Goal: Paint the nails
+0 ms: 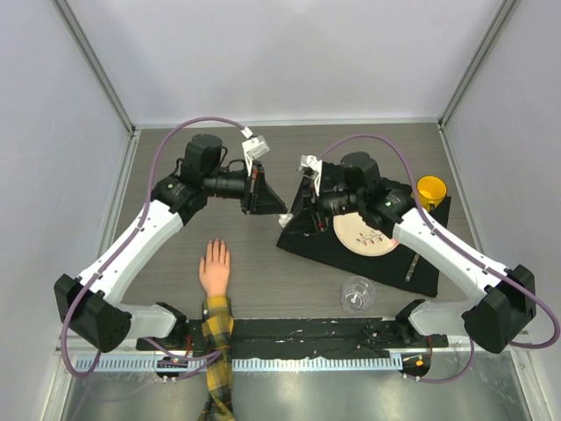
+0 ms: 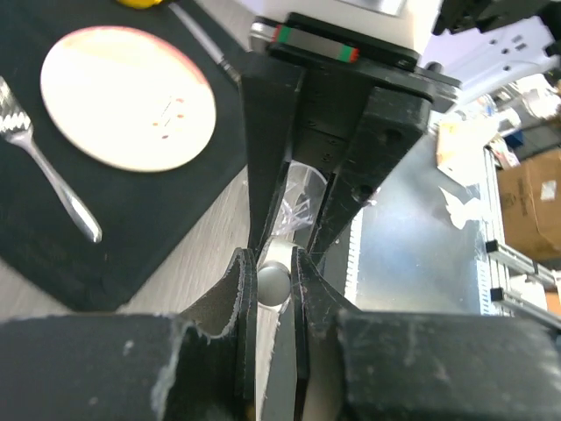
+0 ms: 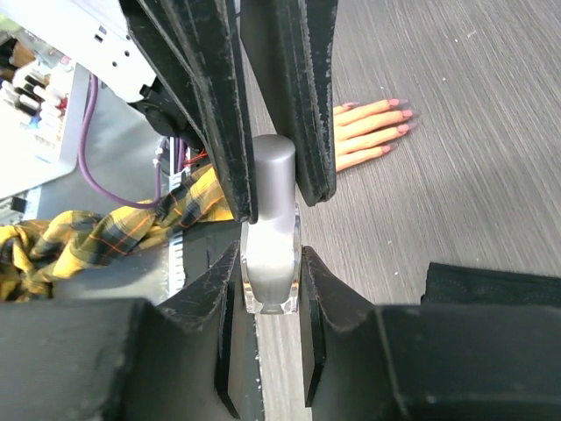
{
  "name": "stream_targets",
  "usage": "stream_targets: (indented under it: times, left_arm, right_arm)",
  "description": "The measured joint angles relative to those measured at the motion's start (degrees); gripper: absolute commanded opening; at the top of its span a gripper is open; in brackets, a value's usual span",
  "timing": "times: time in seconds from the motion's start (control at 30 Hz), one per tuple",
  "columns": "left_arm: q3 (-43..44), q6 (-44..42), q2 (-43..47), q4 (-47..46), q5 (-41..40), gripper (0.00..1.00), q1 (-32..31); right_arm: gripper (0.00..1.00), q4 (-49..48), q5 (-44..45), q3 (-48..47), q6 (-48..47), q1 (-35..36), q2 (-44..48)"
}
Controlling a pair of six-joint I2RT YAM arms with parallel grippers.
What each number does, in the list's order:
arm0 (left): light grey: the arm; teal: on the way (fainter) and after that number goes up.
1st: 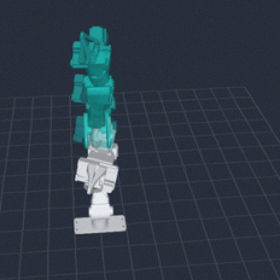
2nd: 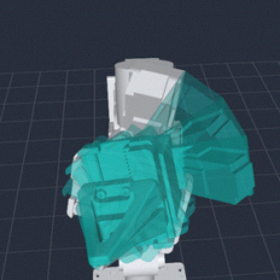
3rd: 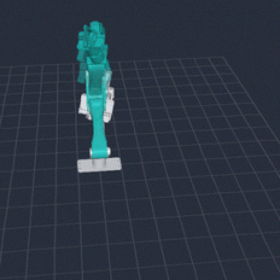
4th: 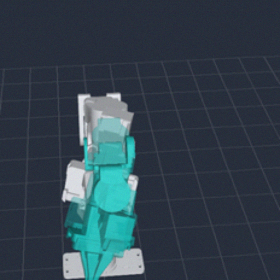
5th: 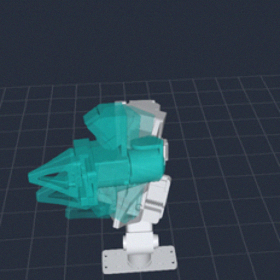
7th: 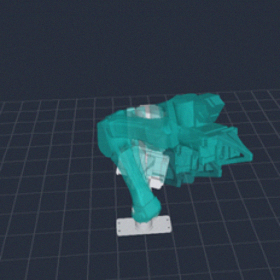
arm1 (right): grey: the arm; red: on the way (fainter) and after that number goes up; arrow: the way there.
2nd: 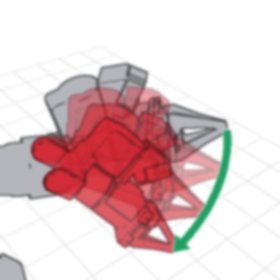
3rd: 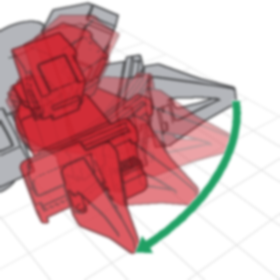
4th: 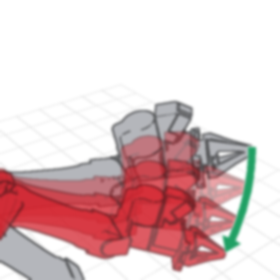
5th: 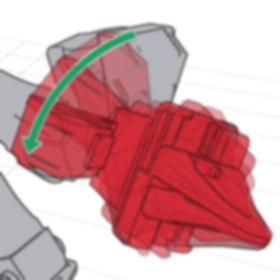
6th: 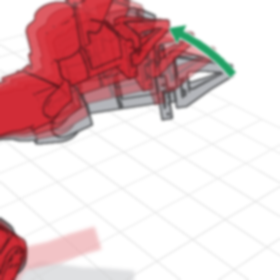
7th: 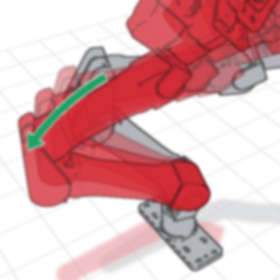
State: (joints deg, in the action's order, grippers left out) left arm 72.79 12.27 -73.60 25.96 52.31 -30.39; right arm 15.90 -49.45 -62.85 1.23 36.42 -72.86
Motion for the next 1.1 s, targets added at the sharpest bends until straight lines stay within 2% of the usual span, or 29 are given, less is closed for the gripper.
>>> stream_targets:
  times: [0.1,0.2,0.23,0.3,0.33,0.37,0.5,0.7,0.77,0.83,0.93,1.1]
  left_arm:
    - [-0.1,-0.4,-1.6,-4.1,3.9,0.01,0.5]
    - [-0.3,0.6,-1.7,-5.5,3.5,0.34,0.5]
    - [-0.1,1.2,-1.7,-5.7,2.8,0.51,0.5]
    - [0.9,2.2,-1.7,-5.7,0.6,0.63,0.5]
    - [1.8,4.1,-1.7,-5.6,-1.1,0.73,0.4]
    - [2.4,5.8,-1.4,-6.0,-2.6,0.75,0.4]
    - [1.3,14.8,2.0,-10.0,-6.1,0.76,0.4]
    - [-5.0,26.8,7.8,-23.5,-7.9,0.67,0.7]
    - [-6.4,31.9,7.3,-30.2,-8.2,0.55,0.9]
    - [-8.0,38.3,5.5,-38.8,-8.4,0.48,1.0]
    - [-8.4,43.7,2.9,-45.7,-8.3,0.45,1.0]
    - [-8.4,47.8,2.5,-51.7,-7.6,0.42,1.2]
  right_arm:
    - [0.0,1.1,-0.3,-0.4,0.7,-0.7,0.5]
    - [0.0,1.3,1.0,-0.4,0.7,-0.9,1.0]
    - [0.0,1.3,2.1,-0.4,0.7,-0.9,1.4]
    - [0.0,1.7,4.5,-0.6,0.8,-0.6,2.1]
    - [0.0,2.0,5.8,-0.7,0.8,-0.5,2.4]
    - [0.0,2.3,7.2,-0.8,0.8,-0.5,2.8]
    - [0.0,3.0,8.6,-1.4,1.0,-0.5,3.1]
    - [0.0,2.1,5.1,-5.6,4.9,-0.5,2.4]
    - [0.0,1.2,3.1,-7.5,6.5,-0.5,2.1]
    - [0.0,-0.8,1.0,-9.4,8.6,-0.5,1.9]
    - [0.0,-2.3,0.1,-10.4,10.6,-0.5,1.9]
    - [0.0,-3.9,-0.3,-10.4,12.5,-0.7,1.8]
